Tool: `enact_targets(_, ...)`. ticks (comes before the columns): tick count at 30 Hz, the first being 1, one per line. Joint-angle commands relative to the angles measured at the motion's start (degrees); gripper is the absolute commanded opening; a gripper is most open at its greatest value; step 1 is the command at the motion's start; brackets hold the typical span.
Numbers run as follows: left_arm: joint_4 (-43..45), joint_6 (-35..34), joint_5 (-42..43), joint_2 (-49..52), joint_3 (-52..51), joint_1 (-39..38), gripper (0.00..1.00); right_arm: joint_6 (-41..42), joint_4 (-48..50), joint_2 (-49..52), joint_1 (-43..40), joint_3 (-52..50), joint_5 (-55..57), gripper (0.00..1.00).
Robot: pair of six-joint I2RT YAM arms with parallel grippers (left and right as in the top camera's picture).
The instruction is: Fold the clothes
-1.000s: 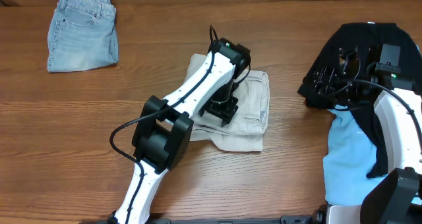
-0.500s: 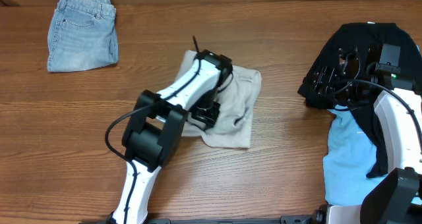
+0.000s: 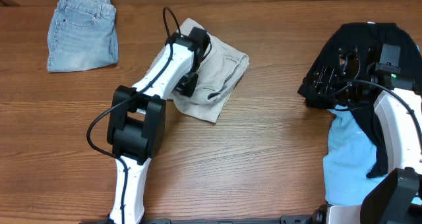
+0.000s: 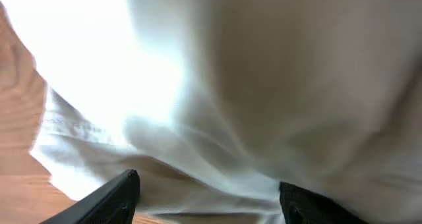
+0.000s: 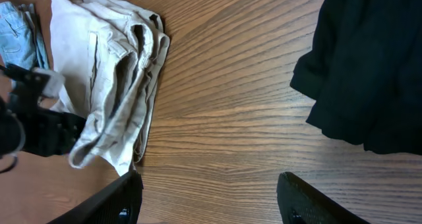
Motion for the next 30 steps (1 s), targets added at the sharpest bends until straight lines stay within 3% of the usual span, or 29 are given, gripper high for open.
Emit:
enact_targets(1, -1.31, 5.01, 9.94, -1.42, 8.15, -2.16, 0.70, -0.42, 0.33, -0.37, -0.04, 0.66, 0.37, 0.69)
enact_targets(4, -3.48, 9.51, 16.65, -3.13, 10.86, -4.87, 0.69, -0.42, 0.31, -0.37, -0.04, 0.66, 0.35, 0.69)
enact_targets(10, -6.80, 9.49, 16.98, -3.15, 7.69, -9.90, 0.66, -0.42, 0.44, -0.37, -0.04, 0.66, 0.35, 0.69)
enact_targets(20, -2.10, 3.02, 15.89, -5.05, 0.66, -12.81, 0.61, -0.66, -0.11, -0.37, -0.04, 0.66, 0.90, 0.70)
enact_targets(30, 4.63, -1.22, 13.29, -19.10, -5.42, -13.55, 0.62, -0.63, -0.35, -0.37, -0.04, 0.66, 1.90, 0.70)
